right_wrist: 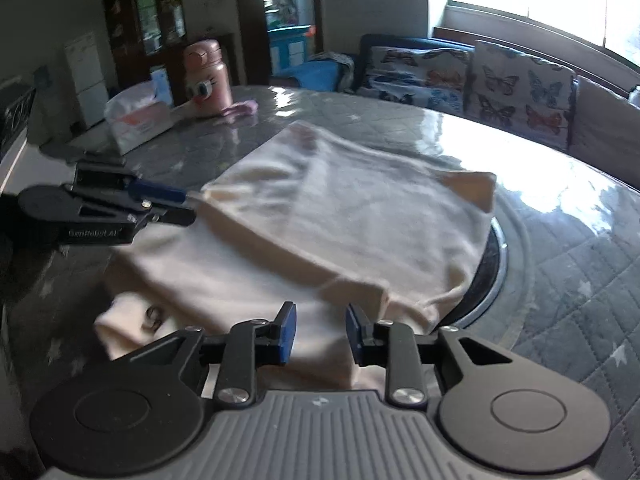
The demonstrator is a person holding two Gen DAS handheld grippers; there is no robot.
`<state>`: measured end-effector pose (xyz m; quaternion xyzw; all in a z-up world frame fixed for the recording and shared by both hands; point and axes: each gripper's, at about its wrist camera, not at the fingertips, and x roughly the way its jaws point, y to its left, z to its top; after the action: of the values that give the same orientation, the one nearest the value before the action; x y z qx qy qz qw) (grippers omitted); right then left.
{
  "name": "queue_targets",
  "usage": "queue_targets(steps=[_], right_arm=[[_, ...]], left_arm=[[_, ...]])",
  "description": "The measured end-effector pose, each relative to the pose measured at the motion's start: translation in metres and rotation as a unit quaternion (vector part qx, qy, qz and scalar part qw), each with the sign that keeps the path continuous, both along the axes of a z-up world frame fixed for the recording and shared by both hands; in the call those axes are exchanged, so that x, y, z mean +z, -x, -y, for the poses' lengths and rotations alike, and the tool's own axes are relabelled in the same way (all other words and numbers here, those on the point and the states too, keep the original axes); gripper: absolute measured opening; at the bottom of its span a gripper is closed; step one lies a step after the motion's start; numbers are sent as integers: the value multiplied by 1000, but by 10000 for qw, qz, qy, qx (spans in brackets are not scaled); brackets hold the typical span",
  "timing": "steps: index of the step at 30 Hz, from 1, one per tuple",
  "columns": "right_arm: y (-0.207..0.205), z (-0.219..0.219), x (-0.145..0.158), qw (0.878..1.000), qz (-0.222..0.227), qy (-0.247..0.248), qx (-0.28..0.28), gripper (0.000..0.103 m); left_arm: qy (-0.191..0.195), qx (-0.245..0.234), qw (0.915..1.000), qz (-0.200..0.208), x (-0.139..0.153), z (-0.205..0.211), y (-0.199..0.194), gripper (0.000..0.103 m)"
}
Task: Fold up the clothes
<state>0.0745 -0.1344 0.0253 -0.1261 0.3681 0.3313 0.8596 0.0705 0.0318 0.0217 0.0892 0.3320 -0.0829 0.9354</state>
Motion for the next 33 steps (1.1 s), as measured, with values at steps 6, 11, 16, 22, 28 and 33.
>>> queue_targets(steps=[6, 11, 16, 22, 28, 33], right_arm=[[14, 1, 6, 9998, 116, -20, 186, 28], [13, -6, -1, 9997, 21, -2, 252, 29], [18, -2, 1, 9996, 84, 25, 261, 33], [24, 3, 4, 9996, 101, 73, 271, 35], [33, 9, 11, 9992, 149, 116, 350, 41], [46, 17, 15, 9986, 217, 229, 433, 43]], left_arm=[[-291, -190, 9994, -15, -6, 7, 22, 39], [-539, -373, 9979, -3, -10, 14, 35, 44], [-655, -427, 9969, 13, -8, 13, 45, 45], [-885, -735, 9933, 122, -4, 14, 70, 45], [-1268, -1181, 9844, 306, -10, 31, 93, 48], [-1269, -1392, 9810, 461, -17, 50, 91, 48]])
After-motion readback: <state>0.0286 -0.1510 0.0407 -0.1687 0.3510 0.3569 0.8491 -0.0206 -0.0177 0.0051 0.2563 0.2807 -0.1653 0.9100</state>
